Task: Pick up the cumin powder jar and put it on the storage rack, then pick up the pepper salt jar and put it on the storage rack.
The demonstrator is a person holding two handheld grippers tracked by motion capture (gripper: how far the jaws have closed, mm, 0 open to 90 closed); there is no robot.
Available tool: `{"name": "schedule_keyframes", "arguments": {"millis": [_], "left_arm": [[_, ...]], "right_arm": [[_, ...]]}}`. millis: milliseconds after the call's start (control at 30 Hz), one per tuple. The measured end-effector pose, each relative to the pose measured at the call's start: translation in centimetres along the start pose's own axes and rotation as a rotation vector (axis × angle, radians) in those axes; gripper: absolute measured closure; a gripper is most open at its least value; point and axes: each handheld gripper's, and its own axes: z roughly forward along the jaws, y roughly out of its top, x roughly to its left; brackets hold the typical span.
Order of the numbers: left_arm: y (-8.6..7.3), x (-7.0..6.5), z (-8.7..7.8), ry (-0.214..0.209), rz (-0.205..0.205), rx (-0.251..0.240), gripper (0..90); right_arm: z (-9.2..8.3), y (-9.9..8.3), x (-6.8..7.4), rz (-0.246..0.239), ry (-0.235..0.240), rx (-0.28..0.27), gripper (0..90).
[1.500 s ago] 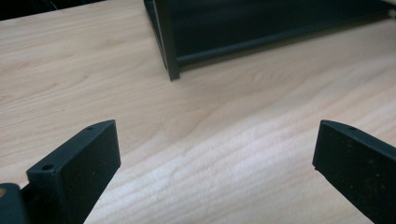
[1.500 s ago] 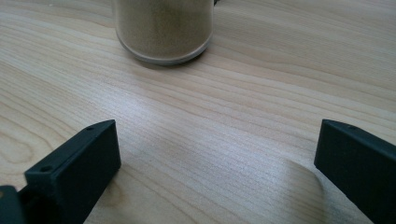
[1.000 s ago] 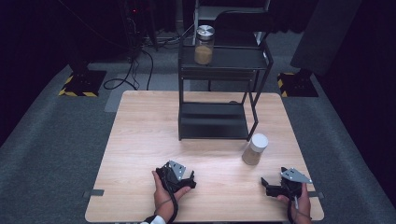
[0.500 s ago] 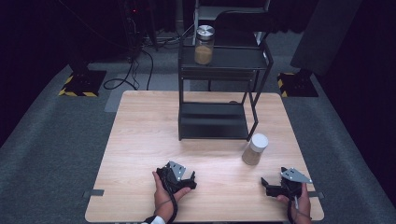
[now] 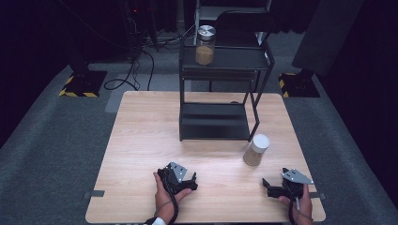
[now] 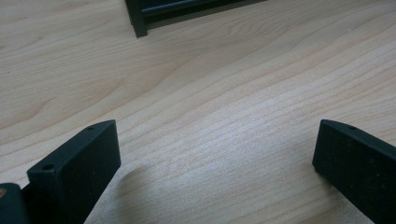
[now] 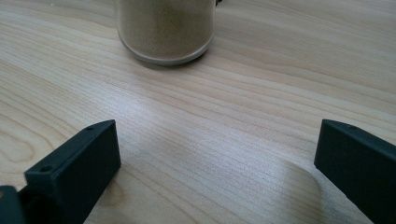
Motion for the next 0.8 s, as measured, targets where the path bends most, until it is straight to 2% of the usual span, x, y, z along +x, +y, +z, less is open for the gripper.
{"name": "schedule_keyframes", "arguments": {"millis": [233,367,467,600,700,800], "left_arm": [[0.0,-0.1,0.0,0.004,0.005,-0.002,0.6],[0.0,-0.1,0.0,0.003,0.003,-0.002,0.6],[0.0,0.0,0.0,0.002,0.0,-0.001,0.7],[0.0,-0.1,0.0,0.003,0.003,-0.003,0.6],[0.0,-0.1,0.0,0.003,0.006,-0.003,0.6],[0.0,-0.1,0.0,0.002,0.004,-0.003,0.6]], "right_arm": [[0.0,0.1,-0.2,0.009,0.007,0.005,0.0],[-0.1,0.1,-0.1,-0.008,0.0,0.002,0.0],[-0.5,-0.4,0.1,-0.011,-0.009,-0.031,0.1],[-1.2,-0.6,0.1,0.028,-0.023,-0.09,0.0],[-1.4,-0.5,0.7,0.047,-0.045,-0.12,0.0],[-1.3,-0.7,1.2,0.084,-0.043,-0.154,0.0]]}}
